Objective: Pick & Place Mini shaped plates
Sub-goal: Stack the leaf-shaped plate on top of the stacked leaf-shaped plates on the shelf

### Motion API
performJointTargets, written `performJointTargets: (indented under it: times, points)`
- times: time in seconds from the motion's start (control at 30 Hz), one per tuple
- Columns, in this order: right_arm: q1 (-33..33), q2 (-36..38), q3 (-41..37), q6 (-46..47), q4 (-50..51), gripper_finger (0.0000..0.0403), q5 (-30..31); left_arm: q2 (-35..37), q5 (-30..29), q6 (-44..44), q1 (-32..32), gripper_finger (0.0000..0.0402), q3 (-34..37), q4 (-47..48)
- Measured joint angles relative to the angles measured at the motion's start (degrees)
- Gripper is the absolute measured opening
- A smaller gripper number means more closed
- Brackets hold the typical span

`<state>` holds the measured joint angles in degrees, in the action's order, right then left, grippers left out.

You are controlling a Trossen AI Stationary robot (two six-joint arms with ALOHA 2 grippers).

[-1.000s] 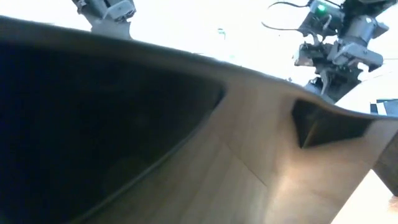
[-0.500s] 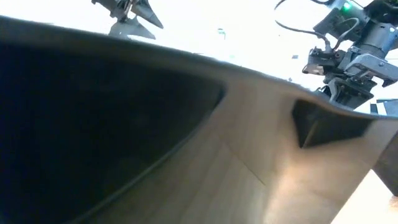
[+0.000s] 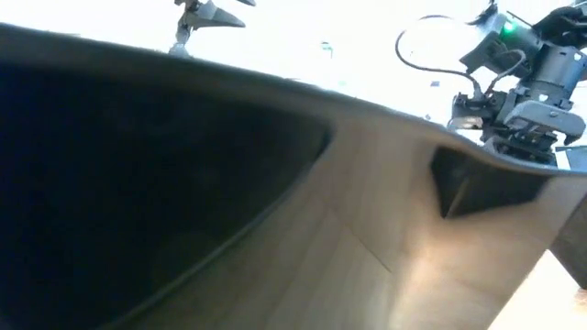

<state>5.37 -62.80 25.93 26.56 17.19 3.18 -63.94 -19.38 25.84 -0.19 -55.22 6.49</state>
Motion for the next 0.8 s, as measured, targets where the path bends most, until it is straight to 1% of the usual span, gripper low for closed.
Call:
performJointTargets:
  times: [0.2, 0.27, 0.4, 0.7, 0.8]
  points:
    - [0.02, -0.23, 0.00, 13.70, 1.45, 0.0144, 1.11, 0.00, -0.02, -1.38, 0.26, 0.0186, 0.00, -0.36]
    - [0.39, -0.23, 0.00, 17.90, 3.07, 0.0144, -0.87, 0.00, -0.02, -2.46, 0.26, 0.0186, 0.00, -0.35]
    - [2.21, -0.23, 0.00, 22.28, 4.92, 0.0144, -3.37, 0.00, -0.02, -3.30, 0.26, 0.0186, 0.00, -0.36]
    - [6.45, -0.23, -0.04, 36.68, 4.75, 0.0144, -3.18, 0.00, -0.19, -6.03, 0.26, 0.0186, 0.00, -0.34]
    - [7.22, -0.23, -1.31, 43.01, 3.22, 0.0143, -1.36, 0.00, -0.22, -6.71, 0.26, 0.0186, 0.00, -0.34]
